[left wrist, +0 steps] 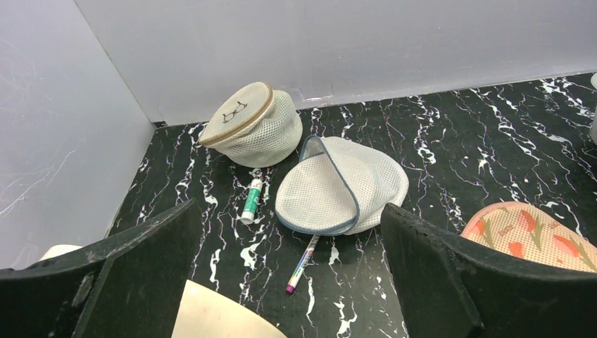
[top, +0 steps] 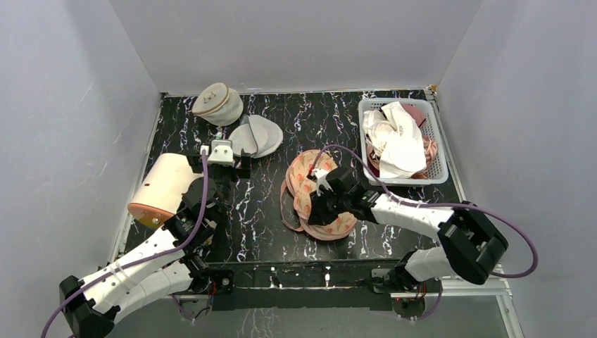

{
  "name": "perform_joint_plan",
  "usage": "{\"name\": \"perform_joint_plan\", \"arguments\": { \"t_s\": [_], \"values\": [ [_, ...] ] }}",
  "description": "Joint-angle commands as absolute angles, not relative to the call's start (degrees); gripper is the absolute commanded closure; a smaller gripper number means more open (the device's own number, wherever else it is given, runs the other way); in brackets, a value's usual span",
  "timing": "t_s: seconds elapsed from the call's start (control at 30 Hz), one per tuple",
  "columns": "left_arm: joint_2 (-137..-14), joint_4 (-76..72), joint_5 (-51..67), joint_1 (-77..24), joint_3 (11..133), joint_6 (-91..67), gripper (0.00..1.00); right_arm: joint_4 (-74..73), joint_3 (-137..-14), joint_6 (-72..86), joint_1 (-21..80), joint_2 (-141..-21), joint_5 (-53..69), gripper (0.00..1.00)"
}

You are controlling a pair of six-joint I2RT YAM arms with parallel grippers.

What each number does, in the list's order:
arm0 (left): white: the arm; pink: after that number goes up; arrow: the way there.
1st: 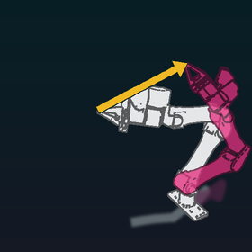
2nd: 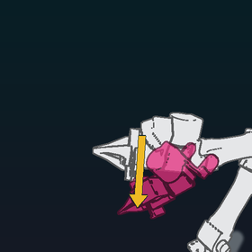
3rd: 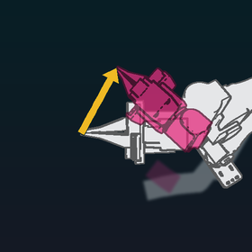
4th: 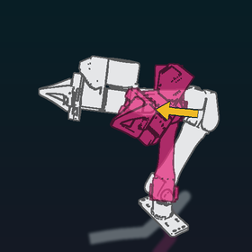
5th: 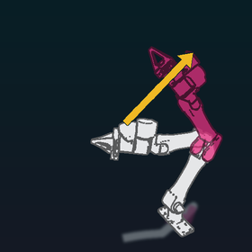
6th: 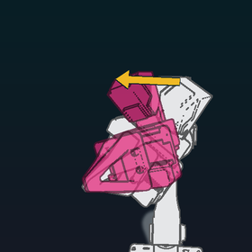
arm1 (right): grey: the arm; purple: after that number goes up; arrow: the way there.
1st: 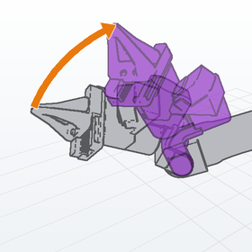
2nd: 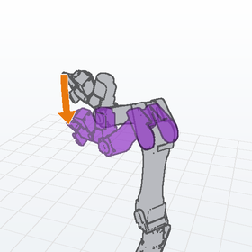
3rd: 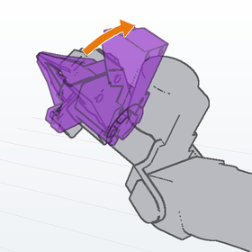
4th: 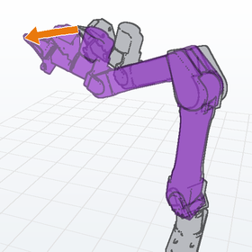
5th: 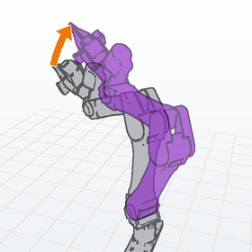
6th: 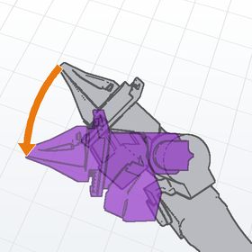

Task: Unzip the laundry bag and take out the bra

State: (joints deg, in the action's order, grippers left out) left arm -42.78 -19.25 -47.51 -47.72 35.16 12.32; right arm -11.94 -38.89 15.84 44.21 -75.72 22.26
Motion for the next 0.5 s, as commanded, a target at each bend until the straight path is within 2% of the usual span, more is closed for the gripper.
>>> {"name": "perform_joint_plan", "arguments": {
  "t_s": [0.0, 0.13, 0.23, 0.3, 0.37, 0.47],
  "values": [
    [-42.8, -19.9, -47.5, -47.4, 37.6, 11.7, 0.02, 1.8, -35.2, 22.0, 44.8, -79.1, 26.0, 1.0],
    [-42.7, -19.9, -47.7, -47.4, 37.4, 11.7, 0.02, 12.3, -32.0, 27.5, 44.8, -83.2, 27.1, 0.98],
    [-42.5, -20.0, -47.7, -47.4, 37.4, 11.8, 0.02, 13.1, -31.7, 28.7, 44.9, -84.9, 25.6, 0.96],
    [-42.6, -20.0, -47.7, -47.4, 37.5, 11.8, 0.02, 13.0, -31.7, 29.1, 44.9, -84.8, 24.9, 0.92],
    [-42.6, -20.1, -47.6, -47.5, 37.5, 11.9, 0.02, 12.3, -32.1, 29.6, 44.9, -83.7, 24.0, 0.81],
    [-42.7, -20.0, -47.6, -47.5, 37.4, 11.9, 0.02, 9.6, -33.8, 30.2, 44.9, -79.8, 23.0, 0.53]
  ]
}}
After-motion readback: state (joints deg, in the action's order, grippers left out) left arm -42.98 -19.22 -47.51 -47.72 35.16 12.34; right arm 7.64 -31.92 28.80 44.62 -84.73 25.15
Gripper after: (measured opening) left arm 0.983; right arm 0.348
